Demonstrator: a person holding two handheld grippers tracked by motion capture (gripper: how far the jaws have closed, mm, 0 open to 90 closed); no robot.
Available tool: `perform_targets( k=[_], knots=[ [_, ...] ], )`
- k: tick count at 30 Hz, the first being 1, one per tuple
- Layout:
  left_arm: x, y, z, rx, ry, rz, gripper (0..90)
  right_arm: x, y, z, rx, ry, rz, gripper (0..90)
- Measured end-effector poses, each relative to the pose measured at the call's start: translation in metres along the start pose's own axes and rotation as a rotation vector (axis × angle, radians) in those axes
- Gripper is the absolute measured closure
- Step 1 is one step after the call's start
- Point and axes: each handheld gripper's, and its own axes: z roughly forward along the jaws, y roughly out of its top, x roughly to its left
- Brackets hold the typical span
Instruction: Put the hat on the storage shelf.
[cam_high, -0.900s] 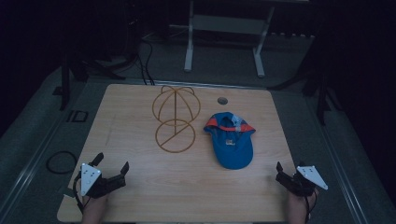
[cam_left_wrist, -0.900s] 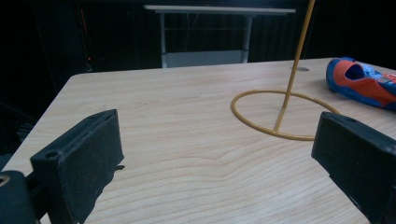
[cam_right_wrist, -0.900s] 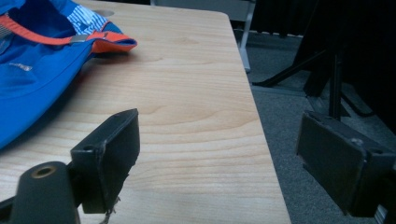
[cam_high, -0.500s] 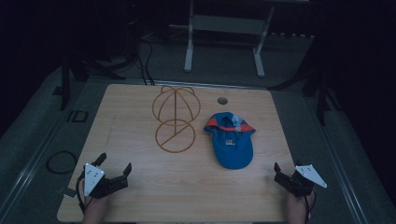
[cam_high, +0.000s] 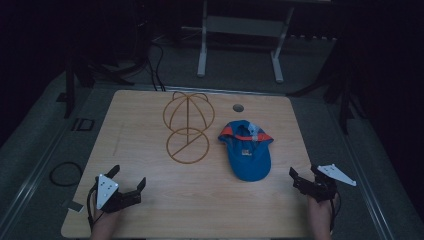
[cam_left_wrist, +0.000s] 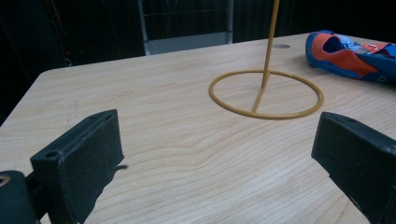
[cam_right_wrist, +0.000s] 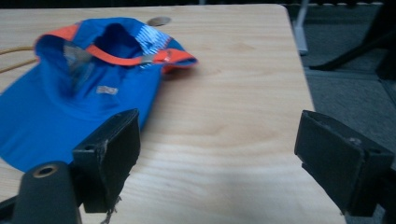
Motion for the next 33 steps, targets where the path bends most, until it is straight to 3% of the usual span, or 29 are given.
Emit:
perform_targets(
  k=[6, 10, 18, 22, 26, 33],
  knots=[
    [-0.004, 0.001, 0.001, 0.016, -0.048, -0.024, 2.3, 0.010, 0.024, 0.014, 0.035, 0.048, -0.058, 13.4],
    [-0.005, 0.002, 0.001, 0.035, -0.056, -0.012, 2.2, 0.017, 0.037, 0.027, 0.056, 0.065, -0.083, 13.3],
    [-0.006, 0.002, 0.001, 0.033, -0.062, -0.007, 2.2, 0.025, 0.060, 0.056, 0.080, 0.112, -0.088, 13.3],
    [-0.007, 0.002, 0.002, 0.044, -0.061, 0.000, 2.2, 0.030, 0.072, 0.072, 0.082, 0.098, -0.089, 13.3],
    [-0.007, 0.002, 0.001, 0.041, -0.066, -0.006, 2.2, 0.035, 0.084, 0.089, 0.088, 0.140, -0.089, 13.5],
    [-0.007, 0.002, 0.002, 0.046, -0.076, -0.007, 2.2, 0.045, 0.101, 0.122, 0.133, 0.159, -0.126, 18.2]
  ],
)
